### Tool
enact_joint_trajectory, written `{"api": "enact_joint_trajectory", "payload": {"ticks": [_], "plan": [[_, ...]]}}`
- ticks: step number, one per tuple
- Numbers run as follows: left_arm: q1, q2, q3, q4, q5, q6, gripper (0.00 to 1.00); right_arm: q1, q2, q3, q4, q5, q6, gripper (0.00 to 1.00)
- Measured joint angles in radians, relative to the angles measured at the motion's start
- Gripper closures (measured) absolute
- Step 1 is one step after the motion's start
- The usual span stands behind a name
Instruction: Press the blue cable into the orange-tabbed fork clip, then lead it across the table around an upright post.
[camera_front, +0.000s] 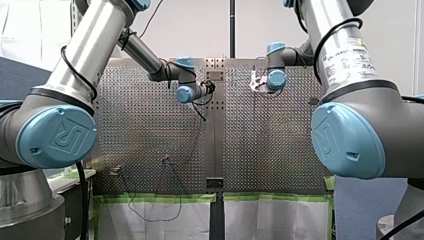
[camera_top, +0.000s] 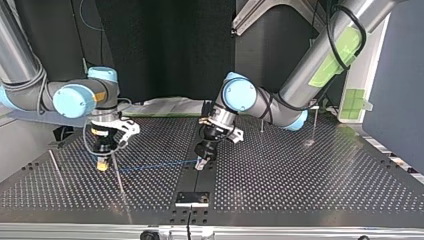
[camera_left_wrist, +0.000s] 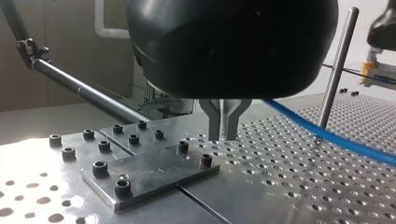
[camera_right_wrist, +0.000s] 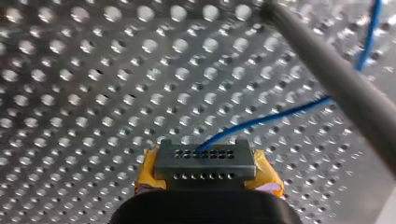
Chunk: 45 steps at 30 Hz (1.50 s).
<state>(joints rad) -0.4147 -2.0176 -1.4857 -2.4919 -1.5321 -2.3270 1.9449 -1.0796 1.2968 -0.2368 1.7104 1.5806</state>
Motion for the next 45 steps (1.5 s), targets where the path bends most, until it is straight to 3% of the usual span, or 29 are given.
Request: {"api": "enact_joint_trajectory", "payload": {"ticks": [10, 27, 40, 42, 44, 45], "plan": [[-0.001, -0.029, 0.000, 0.000, 0.003, 0.002, 1.00, 0.014, 0.043, 0.001, 0.000, 0.000, -0.008, 0.98], [0.000, -0.038, 0.000, -0.002, -0.001, 0.011, 1.00, 0.014, 0.061, 0.000, -0.003, 0.004, -0.011, 0.98], [0.003, -0.039, 0.000, -0.044, -0.040, 0.057, 1.00, 0.015, 0.088, 0.000, -0.002, 0.003, -0.015, 0.98], [0.004, -0.039, 0.000, -0.056, -0.051, 0.068, 0.96, 0.015, 0.089, 0.000, -0.002, 0.003, -0.016, 0.98], [0.005, -0.039, 0.000, -0.072, -0.067, 0.085, 0.82, 0.015, 0.089, 0.000, -0.002, 0.003, -0.016, 0.98], [0.006, -0.039, 0.000, -0.080, -0.074, 0.092, 0.82, 0.015, 0.090, 0.000, -0.002, 0.003, -0.016, 0.98]]}}
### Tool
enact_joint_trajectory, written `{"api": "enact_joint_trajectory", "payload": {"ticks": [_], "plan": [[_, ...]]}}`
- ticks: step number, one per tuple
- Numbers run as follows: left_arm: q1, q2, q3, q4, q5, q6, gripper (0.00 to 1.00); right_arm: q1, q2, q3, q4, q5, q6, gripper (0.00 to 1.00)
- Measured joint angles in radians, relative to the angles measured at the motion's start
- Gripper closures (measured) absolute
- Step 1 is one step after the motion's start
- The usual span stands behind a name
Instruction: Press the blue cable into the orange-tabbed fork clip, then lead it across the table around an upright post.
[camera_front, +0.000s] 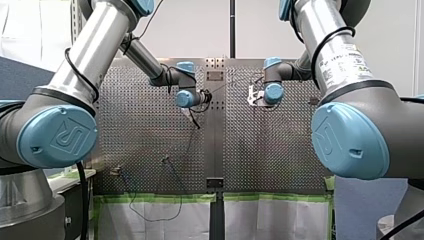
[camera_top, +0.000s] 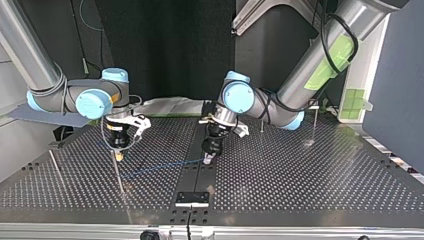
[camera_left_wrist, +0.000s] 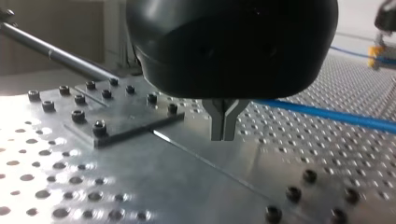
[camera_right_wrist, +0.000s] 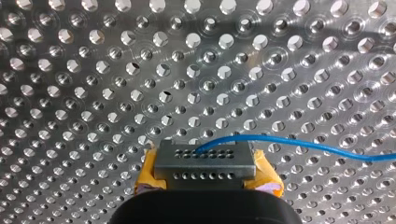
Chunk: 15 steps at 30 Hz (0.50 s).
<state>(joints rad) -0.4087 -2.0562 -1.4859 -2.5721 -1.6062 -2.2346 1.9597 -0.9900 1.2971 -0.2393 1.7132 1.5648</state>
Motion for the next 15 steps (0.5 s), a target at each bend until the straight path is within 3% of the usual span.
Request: {"api": "enact_joint_trajectory", "payload": {"ticks": [2, 3, 5, 6, 8, 9, 11, 15], "plan": [[0.001, 0.000, 0.000, -0.017, -0.016, 0.018, 0.71, 0.000, 0.000, 0.000, 0.001, 0.000, 0.000, 0.98], [0.002, 0.000, 0.000, -0.025, -0.022, 0.025, 0.71, 0.000, 0.001, 0.000, 0.001, -0.001, 0.000, 0.98], [0.002, 0.000, 0.000, -0.043, -0.037, 0.043, 0.58, 0.000, 0.001, 0.000, 0.001, -0.001, 0.000, 0.98], [0.002, 0.000, 0.000, -0.050, -0.042, 0.050, 0.58, 0.000, 0.001, 0.000, 0.001, -0.001, 0.000, 0.98], [0.002, 0.000, 0.000, -0.065, -0.050, 0.067, 0.41, 0.000, 0.001, 0.000, 0.001, -0.001, 0.000, 0.98], [0.001, 0.000, 0.000, -0.071, -0.053, 0.073, 0.41, 0.000, 0.001, 0.000, 0.001, -0.001, 0.000, 0.98], [0.000, 0.000, 0.000, -0.085, -0.057, 0.085, 0.27, 0.000, 0.001, 0.000, 0.001, -0.001, 0.000, 0.98], [-0.004, 0.000, 0.000, -0.115, -0.076, 0.102, 0.18, 0.000, 0.001, 0.000, 0.001, -0.001, 0.000, 0.98]]}}
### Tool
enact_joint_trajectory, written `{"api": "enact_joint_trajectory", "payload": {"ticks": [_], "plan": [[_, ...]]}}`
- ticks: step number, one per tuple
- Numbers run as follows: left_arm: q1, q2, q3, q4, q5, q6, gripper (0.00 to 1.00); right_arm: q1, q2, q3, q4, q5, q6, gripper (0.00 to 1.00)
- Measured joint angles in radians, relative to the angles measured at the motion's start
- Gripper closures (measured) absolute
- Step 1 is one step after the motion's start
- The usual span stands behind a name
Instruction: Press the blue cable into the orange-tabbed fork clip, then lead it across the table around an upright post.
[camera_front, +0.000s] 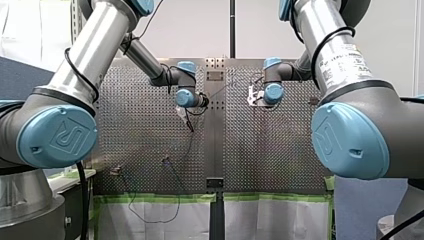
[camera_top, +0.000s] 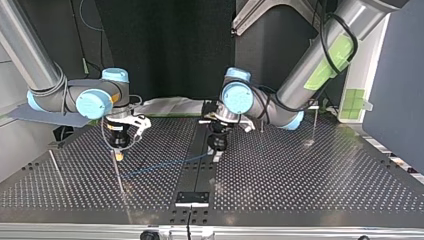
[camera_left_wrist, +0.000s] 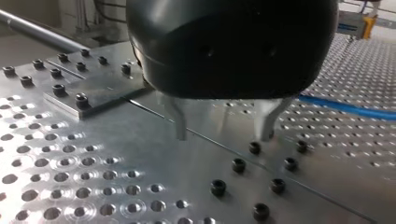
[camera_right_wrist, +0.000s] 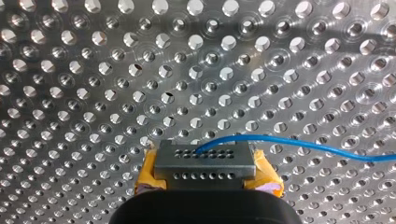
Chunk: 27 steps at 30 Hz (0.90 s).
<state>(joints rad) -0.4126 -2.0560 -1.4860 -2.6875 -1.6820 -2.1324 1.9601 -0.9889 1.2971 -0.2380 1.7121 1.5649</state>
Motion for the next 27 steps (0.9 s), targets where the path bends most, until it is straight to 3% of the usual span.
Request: {"api": "enact_joint_trajectory", "payload": {"ticks": [8, 15, 21, 27], "plan": [[-0.006, 0.000, 0.000, -0.061, -0.039, 0.007, 0.08, 0.000, 0.000, 0.000, 0.000, 0.000, 0.000, 0.98], [-0.005, -0.010, 0.000, -0.121, -0.044, 0.005, 0.05, 0.000, 0.000, 0.000, 0.000, 0.000, -0.001, 0.98], [-0.005, -0.056, 0.000, -0.176, -0.054, 0.018, 0.05, 0.000, 0.000, 0.000, 0.000, 0.000, -0.001, 0.98], [0.002, -0.111, -0.010, -0.231, -0.103, 0.043, 0.03, -0.004, 0.000, 0.000, 0.000, 0.000, -0.001, 0.98]]}}
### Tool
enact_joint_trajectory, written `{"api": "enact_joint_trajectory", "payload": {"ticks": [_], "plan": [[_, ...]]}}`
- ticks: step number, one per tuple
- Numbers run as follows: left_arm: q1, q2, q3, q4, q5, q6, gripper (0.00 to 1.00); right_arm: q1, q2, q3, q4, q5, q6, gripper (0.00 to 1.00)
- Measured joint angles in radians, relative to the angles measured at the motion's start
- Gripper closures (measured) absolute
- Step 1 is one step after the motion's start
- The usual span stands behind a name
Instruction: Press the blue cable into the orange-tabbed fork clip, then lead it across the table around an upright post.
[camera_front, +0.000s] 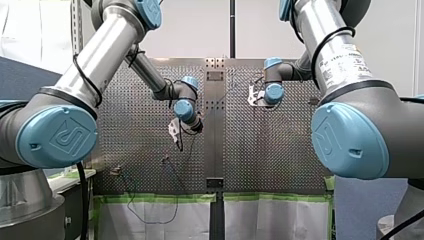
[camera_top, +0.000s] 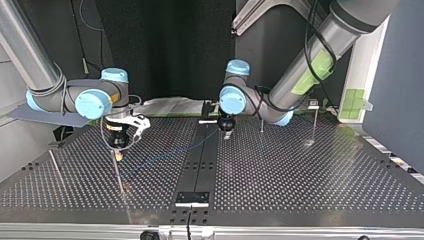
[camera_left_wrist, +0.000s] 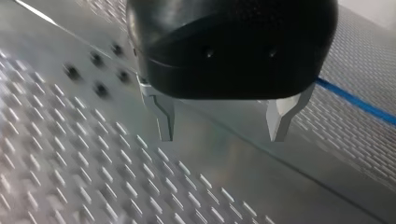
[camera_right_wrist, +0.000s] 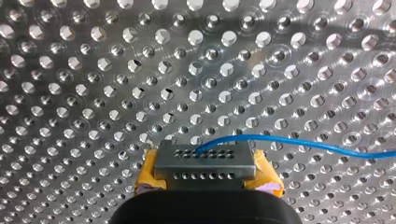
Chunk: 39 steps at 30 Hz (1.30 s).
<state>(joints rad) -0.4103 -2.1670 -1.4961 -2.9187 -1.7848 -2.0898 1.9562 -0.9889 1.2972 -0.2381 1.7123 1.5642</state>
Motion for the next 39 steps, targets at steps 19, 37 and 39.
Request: {"api": "enact_joint_trajectory", "payload": {"ticks": [19, 37, 39], "plan": [[0.011, -0.045, -0.112, 0.006, -0.082, 0.043, 0.03, -0.001, 0.000, 0.000, -0.001, 0.001, 0.000, 0.98], [0.001, -0.047, -0.201, 0.075, -0.090, 0.063, 0.03, 0.001, 0.000, 0.000, 0.000, 0.000, 0.000, 0.98], [0.001, -0.048, -0.206, 0.088, -0.095, 0.071, 0.03, 0.001, 0.000, 0.000, 0.000, 0.000, 0.000, 0.98]]}}
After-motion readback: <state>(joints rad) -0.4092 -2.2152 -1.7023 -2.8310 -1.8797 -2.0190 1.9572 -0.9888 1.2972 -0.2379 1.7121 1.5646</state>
